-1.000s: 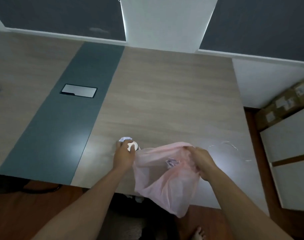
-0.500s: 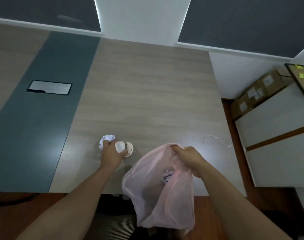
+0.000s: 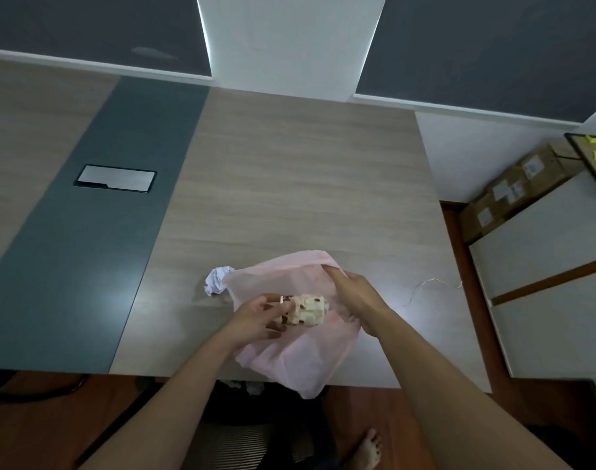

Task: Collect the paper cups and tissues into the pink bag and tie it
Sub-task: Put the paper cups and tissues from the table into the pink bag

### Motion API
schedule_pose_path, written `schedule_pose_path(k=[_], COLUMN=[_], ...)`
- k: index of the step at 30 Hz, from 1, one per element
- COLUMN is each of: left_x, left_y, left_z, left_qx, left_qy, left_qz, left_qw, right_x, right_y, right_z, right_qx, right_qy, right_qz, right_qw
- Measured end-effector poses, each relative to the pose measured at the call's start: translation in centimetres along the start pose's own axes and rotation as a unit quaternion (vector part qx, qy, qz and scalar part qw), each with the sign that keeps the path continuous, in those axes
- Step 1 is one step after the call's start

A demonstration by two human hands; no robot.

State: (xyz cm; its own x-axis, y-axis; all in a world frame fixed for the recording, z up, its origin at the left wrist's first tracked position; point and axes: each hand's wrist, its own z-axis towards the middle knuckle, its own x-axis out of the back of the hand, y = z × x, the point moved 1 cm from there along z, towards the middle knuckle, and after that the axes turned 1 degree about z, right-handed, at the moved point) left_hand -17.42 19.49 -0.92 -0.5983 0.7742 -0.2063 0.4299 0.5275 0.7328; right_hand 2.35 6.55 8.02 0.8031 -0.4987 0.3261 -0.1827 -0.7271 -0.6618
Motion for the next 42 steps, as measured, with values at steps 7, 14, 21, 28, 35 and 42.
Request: schedule_pose_path(k=[7, 14, 21, 28, 35, 42], left_x=[-2.1, 2.6, 9.1, 10.8, 11.0, 9.6], left_y=[1.3, 5.9, 7.0, 3.2, -2.9, -1.4], left_z=[0.1, -1.6, 1.3, 5.6, 7.0, 5.3], left_qx=[-0.002, -0.014, -0.088, -0.066, -0.056, -0.096], left_qy=[0.112, -0.025, 0.311, 0.244, 0.264, 0.351], left_qz=[0.197, 0.148, 0.149, 0.497, 0.468, 0.096], left_qw=[0.974, 0.989, 0.935, 0.83, 0.842, 0.926], right_x=[-0.5, -0.4, -1.0, -2.3, -2.4, -3.0], right_y=[-0.4, 0.6, 1.9, 2.1, 2.9, 3.1], right_z=[-0.9, 0.7, 2.0, 3.3, 4.6, 4.8], right_qx=[0.001, 0.021, 0.016, 0.015, 0.017, 0.027], right_qy=[-0.002, 0.075, 0.089, 0.104, 0.106, 0.101], right_qz=[0.024, 0.06, 0.058, 0.046, 0.021, 0.008], right_qw=[1.0, 0.995, 0.994, 0.993, 0.994, 0.995])
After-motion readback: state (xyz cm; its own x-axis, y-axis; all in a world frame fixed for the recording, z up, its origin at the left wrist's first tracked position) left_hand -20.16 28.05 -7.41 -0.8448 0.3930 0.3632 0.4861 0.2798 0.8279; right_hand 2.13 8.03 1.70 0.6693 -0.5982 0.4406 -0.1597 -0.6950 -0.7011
